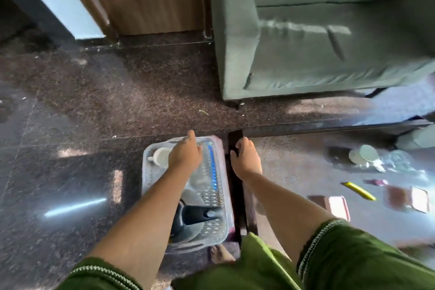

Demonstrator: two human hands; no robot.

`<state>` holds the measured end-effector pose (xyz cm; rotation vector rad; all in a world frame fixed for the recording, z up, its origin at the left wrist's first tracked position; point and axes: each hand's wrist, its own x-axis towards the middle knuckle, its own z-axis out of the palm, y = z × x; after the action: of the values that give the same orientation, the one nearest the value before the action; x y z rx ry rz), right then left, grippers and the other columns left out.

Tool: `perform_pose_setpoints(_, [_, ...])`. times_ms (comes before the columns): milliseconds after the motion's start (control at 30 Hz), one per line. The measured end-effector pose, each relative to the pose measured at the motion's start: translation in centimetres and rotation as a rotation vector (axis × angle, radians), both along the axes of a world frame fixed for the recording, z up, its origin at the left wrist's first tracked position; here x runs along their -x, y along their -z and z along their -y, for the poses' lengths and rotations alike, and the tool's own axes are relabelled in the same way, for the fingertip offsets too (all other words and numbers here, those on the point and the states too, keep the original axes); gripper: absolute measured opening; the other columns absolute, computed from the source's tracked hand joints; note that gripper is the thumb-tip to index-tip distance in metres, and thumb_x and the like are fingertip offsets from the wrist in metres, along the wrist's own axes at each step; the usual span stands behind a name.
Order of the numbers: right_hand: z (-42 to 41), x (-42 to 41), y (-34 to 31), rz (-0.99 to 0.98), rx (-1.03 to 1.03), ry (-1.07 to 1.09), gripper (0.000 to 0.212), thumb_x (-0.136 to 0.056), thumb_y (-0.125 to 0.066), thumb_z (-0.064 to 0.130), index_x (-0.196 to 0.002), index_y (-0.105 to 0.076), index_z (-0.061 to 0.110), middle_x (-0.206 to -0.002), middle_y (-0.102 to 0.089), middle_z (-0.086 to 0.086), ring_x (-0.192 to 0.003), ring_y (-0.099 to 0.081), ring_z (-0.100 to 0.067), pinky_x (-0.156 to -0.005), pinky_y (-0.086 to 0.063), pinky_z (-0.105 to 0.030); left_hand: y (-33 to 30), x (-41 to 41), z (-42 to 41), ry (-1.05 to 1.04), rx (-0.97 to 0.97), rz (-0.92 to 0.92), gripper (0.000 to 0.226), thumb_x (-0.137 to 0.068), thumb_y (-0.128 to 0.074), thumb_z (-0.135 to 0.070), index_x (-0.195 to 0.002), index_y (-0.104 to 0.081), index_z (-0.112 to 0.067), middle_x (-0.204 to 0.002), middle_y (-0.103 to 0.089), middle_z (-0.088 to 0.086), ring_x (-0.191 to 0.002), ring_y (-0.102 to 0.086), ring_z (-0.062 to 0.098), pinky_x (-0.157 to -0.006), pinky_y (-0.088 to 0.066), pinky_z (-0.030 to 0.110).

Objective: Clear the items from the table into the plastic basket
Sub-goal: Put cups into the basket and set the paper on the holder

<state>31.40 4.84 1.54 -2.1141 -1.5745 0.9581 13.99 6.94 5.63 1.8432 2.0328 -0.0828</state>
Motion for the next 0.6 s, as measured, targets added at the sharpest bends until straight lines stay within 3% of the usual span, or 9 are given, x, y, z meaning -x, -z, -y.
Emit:
perform_pose_setpoints(100, [1.4, -5.6, -0.6, 0.008, 0.026, 0.133, 0.023, -0.091, -0.052, 0.02, -0.111, -0.047, 0.011, -0.117, -0.054, -0.011, -0.103, -0.057, -0.032, -0.083, -0.045, -0.035, -1.0, -6.3, 1.0, 0.073, -0.003, 0.105, 0.037, -0.094, -0.051, -0.028, -0.123, -0.04, -0.008, -0.113, -0.062, 0.019, -0.105, -0.061, 0.037, -0.076, -0.047, 0.04])
perform_pose_setpoints(200, [3.6, -11.6, -0.4, 0.029, 0.018, 0.221, 0.019, -0.091, -0.054, 0.023, -0.106, -0.046, 0.015, -0.115, -0.055, -0.009, -0.1, -0.058, -0.03, -0.081, -0.045, -0.034, -0.6, -12.3, 2.9, 0.179, 0.018, 0.123, 0.042, -0.093, -0.052, -0.031, -0.126, -0.039, -0.008, -0.117, -0.06, 0.016, -0.108, -0.059, 0.037, -0.079, -0.048, 0.042])
perform_pose_setpoints(333, [6.6, -19.5, 0.4, 0.017, 0.051, 0.344, 0.024, -0.091, -0.059, 0.026, -0.111, -0.046, 0.022, -0.121, -0.054, -0.004, -0.103, -0.06, -0.025, -0.09, -0.051, -0.038, 1.0, -20.0, 5.0, 0.26, 0.072, 0.107, 0.047, -0.092, -0.053, -0.035, -0.13, -0.038, -0.013, -0.117, -0.062, 0.014, -0.107, -0.061, 0.033, -0.078, -0.05, 0.038])
perform_pose_setpoints(400, [7.8, -23.7, 0.8, 0.008, 0.092, 0.403, 0.028, -0.091, -0.059, 0.026, -0.116, -0.047, 0.021, -0.122, -0.053, -0.004, -0.106, -0.06, -0.025, -0.092, -0.051, -0.038, 2.0, -24.2, 5.7, 0.232, 0.142, 0.151, 0.05, -0.092, -0.054, -0.037, -0.134, -0.036, -0.016, -0.12, -0.061, 0.011, -0.11, -0.06, 0.03, -0.079, -0.05, 0.037])
perform_pose_setpoints(533, [9.7, -32.1, 1.4, -0.007, 0.085, 0.461, 0.033, -0.087, -0.061, 0.021, -0.117, -0.048, 0.016, -0.117, -0.054, -0.008, -0.099, -0.059, -0.026, -0.083, -0.045, -0.031, 4.0, -32.6, 7.4, 0.1, 0.331, 0.39, 0.06, -0.091, -0.057, -0.038, -0.141, -0.028, -0.021, -0.136, -0.052, 0.006, -0.119, -0.055, 0.027, -0.097, -0.047, 0.041])
perform_pose_setpoints(600, [10.0, -36.2, 1.7, -0.003, 0.109, 0.481, 0.037, -0.086, -0.061, 0.021, -0.12, -0.048, 0.014, -0.118, -0.053, -0.009, -0.104, -0.058, -0.028, -0.086, -0.044, -0.032, 4.6, -37.1, 7.8, 0.059, 0.391, 0.489, 0.062, -0.093, -0.057, -0.033, -0.144, -0.026, -0.018, -0.139, -0.049, 0.01, -0.121, -0.052, 0.028, -0.102, -0.043, 0.041])
